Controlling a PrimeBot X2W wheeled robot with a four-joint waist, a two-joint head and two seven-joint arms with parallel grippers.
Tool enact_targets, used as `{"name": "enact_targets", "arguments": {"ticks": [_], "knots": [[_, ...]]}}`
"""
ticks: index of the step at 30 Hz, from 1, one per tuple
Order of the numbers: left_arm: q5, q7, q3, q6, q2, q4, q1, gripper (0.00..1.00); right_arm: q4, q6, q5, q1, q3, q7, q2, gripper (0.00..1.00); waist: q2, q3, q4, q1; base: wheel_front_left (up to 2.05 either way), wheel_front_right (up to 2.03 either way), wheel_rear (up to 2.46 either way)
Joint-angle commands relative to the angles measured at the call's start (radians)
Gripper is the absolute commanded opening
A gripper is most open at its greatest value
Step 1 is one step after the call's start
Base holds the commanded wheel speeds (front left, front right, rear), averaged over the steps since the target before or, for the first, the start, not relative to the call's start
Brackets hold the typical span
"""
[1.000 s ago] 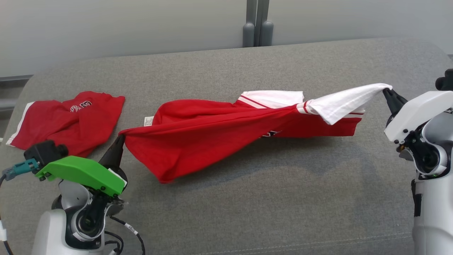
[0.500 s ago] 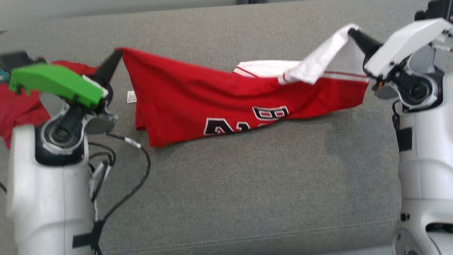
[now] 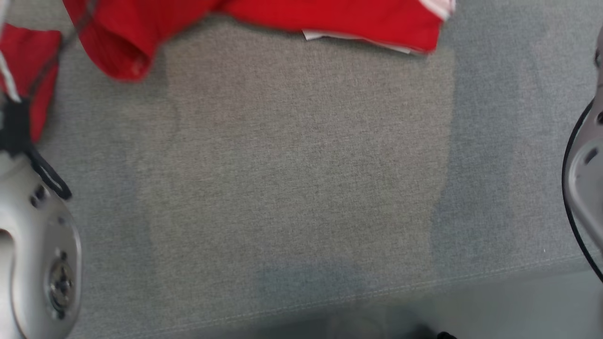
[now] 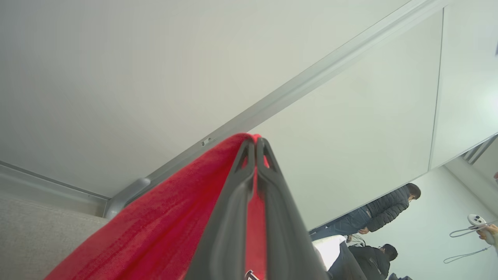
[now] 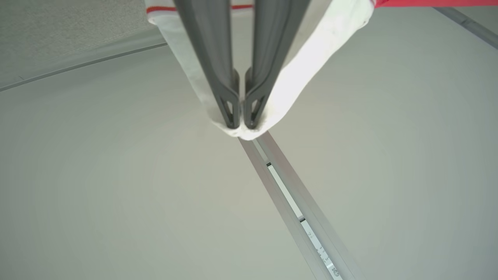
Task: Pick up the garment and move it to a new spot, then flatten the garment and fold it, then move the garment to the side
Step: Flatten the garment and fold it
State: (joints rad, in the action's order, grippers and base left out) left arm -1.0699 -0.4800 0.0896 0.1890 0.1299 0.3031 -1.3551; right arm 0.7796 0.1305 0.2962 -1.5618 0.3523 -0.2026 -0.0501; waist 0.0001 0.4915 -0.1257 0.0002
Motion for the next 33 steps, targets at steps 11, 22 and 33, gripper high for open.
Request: {"name": "enact_targets", "arguments": {"ticks": [11,22,33], "knots": [[0.000,0.268,0.063,-0.258,0.020,0.055,-0.234,0.00,0.145,0.000,-0.124,-0.288,0.114,0.394,-0.001,0.00,-0.0001,0.051,-0.058,-0.0002,0.00,0.00,0.00],[-0.031,0.350,-0.049,-0.321,0.035,0.008,0.057,0.00,0.207,0.000,-0.181,-0.124,0.024,0.325,-0.014,0.00,-0.0001,0.090,-0.029,-0.0002,0.00,0.00,0.00],[-0.091,0.376,-0.193,-0.320,0.047,-0.064,0.645,0.00,-0.049,0.000,0.055,0.396,-0.267,-0.093,-0.123,0.00,-0.0001,-0.117,0.045,-0.0002,0.00,0.00,0.00]]}}
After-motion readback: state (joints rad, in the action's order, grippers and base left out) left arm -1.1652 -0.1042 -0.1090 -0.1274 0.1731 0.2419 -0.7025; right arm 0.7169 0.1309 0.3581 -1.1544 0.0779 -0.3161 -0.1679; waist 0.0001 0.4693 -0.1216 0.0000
